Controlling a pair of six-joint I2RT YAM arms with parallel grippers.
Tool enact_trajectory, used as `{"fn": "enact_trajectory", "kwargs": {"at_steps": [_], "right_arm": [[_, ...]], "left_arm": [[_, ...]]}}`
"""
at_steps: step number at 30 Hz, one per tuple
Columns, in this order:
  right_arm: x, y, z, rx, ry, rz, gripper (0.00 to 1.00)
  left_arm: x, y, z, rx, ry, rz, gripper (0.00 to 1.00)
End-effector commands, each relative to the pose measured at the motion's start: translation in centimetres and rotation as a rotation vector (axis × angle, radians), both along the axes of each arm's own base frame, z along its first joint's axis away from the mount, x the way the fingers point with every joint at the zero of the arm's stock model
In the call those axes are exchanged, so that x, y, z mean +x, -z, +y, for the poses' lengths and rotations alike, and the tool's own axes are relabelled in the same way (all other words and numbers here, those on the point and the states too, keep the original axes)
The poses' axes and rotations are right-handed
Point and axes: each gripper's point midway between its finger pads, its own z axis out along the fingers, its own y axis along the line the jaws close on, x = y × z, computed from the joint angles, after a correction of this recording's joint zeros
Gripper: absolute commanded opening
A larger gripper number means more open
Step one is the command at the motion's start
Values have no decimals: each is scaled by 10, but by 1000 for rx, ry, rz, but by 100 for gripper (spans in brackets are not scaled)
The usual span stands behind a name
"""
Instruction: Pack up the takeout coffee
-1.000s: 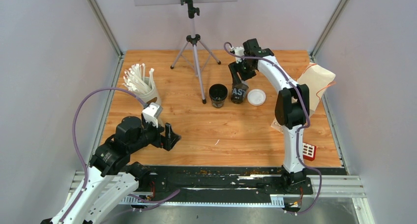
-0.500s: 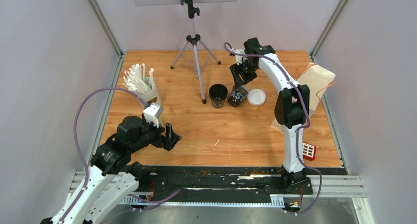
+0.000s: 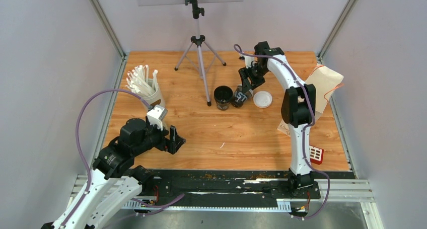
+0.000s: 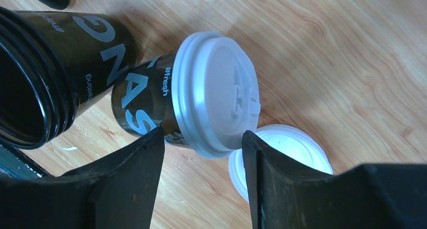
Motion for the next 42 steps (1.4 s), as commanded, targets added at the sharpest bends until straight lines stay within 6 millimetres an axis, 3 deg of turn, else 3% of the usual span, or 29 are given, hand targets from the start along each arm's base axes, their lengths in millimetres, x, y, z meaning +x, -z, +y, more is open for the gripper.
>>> {"fn": "enact_trajectory", "kwargs": {"at_steps": [1,14,28,32,42], "right_arm": [[10,-7,10,55,-32,-30,56],[6,-12,8,64,-15,-42,34],[14,-45,-2,-8,88,-211,19],[11,-57,-2,-33,95,-240,19],[-1,-76,-22,-524,12,-396,21]], "left_arm": [[1,-2,-2,2,20,-17,100],[1,-1,-4,5,27,-10,100],[0,-2,-4,-2,30,-18,100],[0,-3,-3,-4,28,-23,100],[-1,-7,-3,-16,29,-42,100]]}}
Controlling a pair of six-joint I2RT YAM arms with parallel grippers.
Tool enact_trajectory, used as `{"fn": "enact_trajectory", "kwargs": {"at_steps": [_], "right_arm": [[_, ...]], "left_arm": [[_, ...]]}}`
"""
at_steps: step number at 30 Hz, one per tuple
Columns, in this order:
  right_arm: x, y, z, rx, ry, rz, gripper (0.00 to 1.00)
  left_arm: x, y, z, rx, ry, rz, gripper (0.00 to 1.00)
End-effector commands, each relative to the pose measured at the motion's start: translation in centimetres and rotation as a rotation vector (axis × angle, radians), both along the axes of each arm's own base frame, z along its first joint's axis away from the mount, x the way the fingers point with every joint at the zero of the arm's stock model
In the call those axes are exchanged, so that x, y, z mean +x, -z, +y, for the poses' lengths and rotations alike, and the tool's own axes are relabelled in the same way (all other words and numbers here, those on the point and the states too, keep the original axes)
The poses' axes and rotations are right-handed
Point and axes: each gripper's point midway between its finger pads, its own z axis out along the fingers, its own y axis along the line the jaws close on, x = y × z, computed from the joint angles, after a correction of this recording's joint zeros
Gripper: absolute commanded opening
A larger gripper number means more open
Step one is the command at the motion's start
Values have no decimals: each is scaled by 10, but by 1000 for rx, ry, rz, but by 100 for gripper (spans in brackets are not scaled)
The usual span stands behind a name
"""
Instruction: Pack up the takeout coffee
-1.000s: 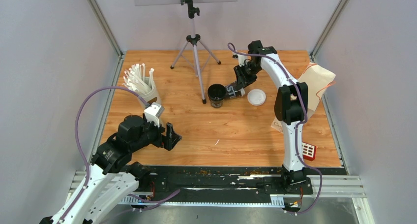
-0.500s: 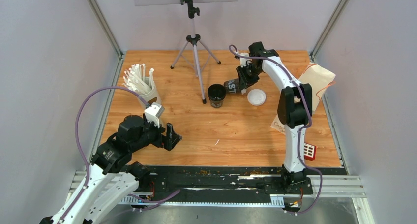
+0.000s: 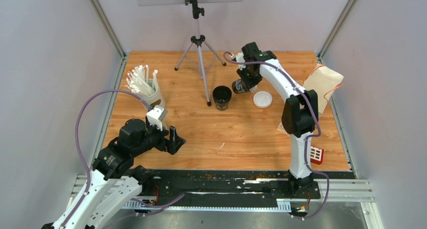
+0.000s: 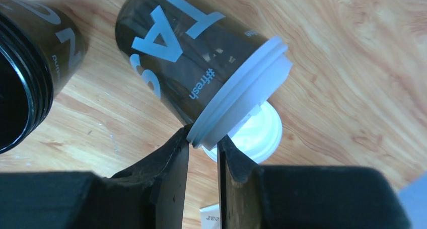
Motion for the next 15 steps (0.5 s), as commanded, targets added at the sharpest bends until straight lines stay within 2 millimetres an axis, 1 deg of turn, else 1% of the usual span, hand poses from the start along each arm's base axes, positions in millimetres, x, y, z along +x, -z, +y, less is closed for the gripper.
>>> {"fn": "enact_trajectory", "kwargs": {"at_steps": [1,3,5,10,13,15], "right_arm": [[0,-46,-13,-292,-28,-170,21],[-4,-49,-9,-360,-48,-191,21],[-8,-52,-8,-417,-63,-203,18],[-12,-61,-10,-522,-91,-219,19],[-14,-61,-14,-595,-125,-225,20],[-15,-57,-16,-625,-142,-222,21]], "left_arm": [[0,-6,-2,-12,22,-40,100],[-1,-6,-3,-15,26,-40,100],[-1,-7,-3,-16,32,-42,100],[-2,-8,-3,-21,37,-47,100],[-2,-9,-3,-23,36,-52,100],[-3,-10,-3,-25,35,-56,100]]}}
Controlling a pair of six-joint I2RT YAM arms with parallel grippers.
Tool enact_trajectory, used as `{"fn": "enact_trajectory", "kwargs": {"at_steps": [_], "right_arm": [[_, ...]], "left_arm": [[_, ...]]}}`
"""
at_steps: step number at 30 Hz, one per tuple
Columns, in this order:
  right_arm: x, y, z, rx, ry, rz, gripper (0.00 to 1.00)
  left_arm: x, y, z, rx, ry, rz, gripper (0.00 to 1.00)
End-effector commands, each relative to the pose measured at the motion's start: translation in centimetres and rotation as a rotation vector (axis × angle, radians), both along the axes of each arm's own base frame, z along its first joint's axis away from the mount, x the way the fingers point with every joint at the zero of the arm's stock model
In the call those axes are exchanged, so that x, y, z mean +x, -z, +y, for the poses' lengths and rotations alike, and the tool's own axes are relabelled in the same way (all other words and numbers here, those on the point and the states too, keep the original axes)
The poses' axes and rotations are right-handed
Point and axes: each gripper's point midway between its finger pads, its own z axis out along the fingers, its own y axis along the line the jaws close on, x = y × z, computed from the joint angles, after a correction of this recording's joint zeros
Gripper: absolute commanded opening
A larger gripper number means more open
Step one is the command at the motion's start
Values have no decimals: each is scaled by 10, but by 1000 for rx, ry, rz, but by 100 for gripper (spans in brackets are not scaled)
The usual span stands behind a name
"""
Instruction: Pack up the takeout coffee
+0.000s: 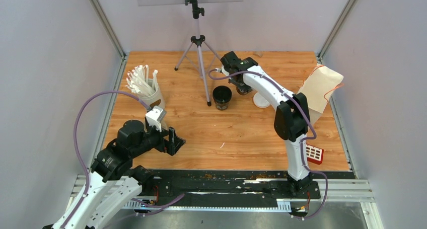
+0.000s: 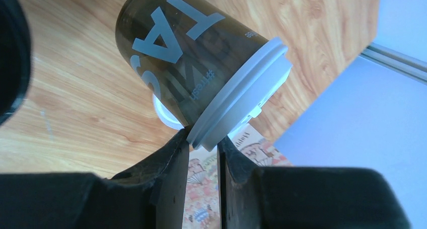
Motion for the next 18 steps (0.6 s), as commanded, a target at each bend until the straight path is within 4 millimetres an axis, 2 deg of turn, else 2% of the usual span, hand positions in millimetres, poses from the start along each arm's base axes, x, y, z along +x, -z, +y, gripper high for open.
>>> {"fn": "enact_trajectory", "kwargs": {"at_steps": [1,8,13,18], "right_arm": [[2,-33,-18,-117,-17,-88,21],[2,-19,-13,-125,-30,-57,29],[0,-10,-12,-172,-63,-40,31],[1,-10,-11,-198,-82,-44,33]], "left_arm": [[1,-6,-2,-8,23,-41,100],[1,-6,-2,-9,20,-44,100],[1,-7,-1,-10,19,-47,100],[1,-7,-1,-10,17,-46,100]]}}
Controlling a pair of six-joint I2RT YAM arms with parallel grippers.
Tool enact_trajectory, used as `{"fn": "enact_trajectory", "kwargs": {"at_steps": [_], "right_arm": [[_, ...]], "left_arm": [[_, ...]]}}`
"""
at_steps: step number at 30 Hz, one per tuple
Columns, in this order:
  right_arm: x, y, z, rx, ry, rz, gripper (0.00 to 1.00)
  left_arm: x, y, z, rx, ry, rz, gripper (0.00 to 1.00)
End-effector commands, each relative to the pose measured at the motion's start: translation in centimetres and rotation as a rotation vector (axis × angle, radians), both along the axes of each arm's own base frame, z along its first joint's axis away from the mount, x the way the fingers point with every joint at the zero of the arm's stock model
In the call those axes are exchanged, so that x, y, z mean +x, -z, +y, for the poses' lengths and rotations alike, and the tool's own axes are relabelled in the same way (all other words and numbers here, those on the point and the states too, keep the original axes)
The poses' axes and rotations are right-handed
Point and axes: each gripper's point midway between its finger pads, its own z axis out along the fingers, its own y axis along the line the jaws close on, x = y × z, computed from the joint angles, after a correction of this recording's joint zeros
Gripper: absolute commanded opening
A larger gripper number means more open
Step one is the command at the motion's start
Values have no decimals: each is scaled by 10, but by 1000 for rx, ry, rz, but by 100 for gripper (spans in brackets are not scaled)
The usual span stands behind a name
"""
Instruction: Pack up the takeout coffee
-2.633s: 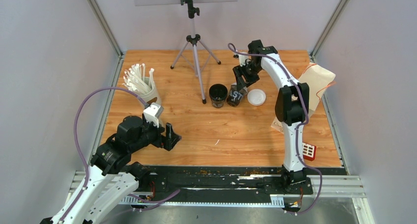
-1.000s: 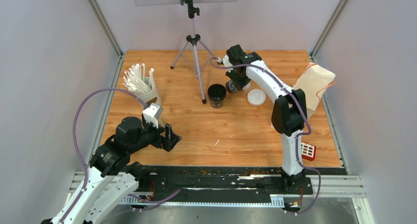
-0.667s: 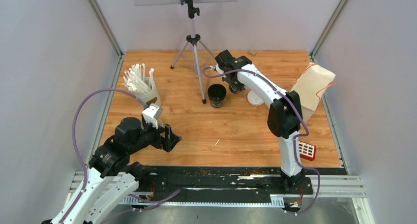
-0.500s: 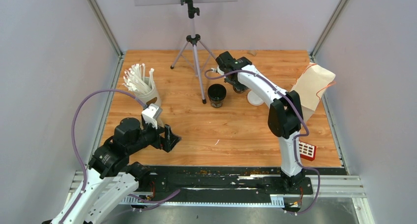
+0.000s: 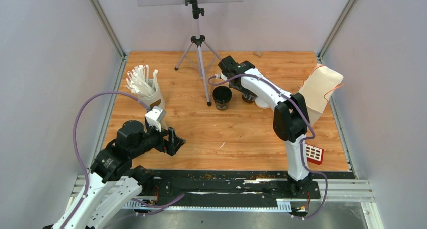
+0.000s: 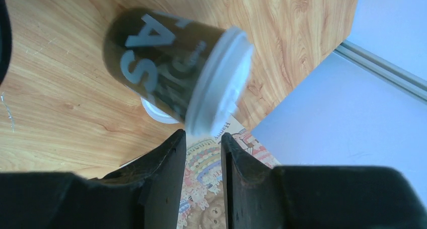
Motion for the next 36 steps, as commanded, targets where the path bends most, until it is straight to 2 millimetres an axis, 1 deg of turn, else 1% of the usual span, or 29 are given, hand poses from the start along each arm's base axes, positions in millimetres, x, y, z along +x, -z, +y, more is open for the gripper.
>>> {"fn": "enact_trajectory", "kwargs": {"at_steps": [1,7,10,12,14,15,18,20,22,23,25,28,30,31,32,34,36], "right_arm": [[4,-10,0,-37,-22,-44,33],[1,-1,9,8,-37,-11,31],[-2,0,19,57,-56,1,30],[1,-5,23,95,-40,-14,31],[6,-16,29,155,-6,-34,33],[8,-21,29,195,26,-40,35],[28,-41,28,330,114,-104,43],[42,-49,28,446,192,-143,54],[52,-55,34,594,253,-159,62],[55,-54,38,658,278,-159,65],[58,-47,45,755,308,-144,70],[66,-37,53,841,329,-140,75],[69,-27,58,879,341,-104,81],[71,-21,59,885,353,-91,85],[70,-15,66,910,345,-60,94],[73,-6,73,935,334,-36,96],[76,0,79,962,326,-21,95]], "left_arm": [[2,-5,-2,-4,17,-37,100],[2,-4,-2,-2,16,-35,100],[2,-4,-2,-3,16,-36,100],[2,-3,-1,0,15,-33,100],[2,-4,-2,-2,15,-35,100],[2,-4,-2,-2,15,-35,100],[2,-4,-2,-1,17,-33,100],[2,-4,-2,-1,18,-33,100],[2,-4,-2,-1,20,-33,100],[2,-4,-2,-1,20,-33,100],[2,-4,-2,-1,19,-33,100],[2,-4,-2,-2,19,-34,100],[2,-4,-2,-2,20,-34,100],[2,-3,-2,0,19,-32,100],[2,-3,-2,1,19,-31,100],[2,-3,-2,2,19,-28,100],[2,-2,-2,4,18,-25,100]]}}
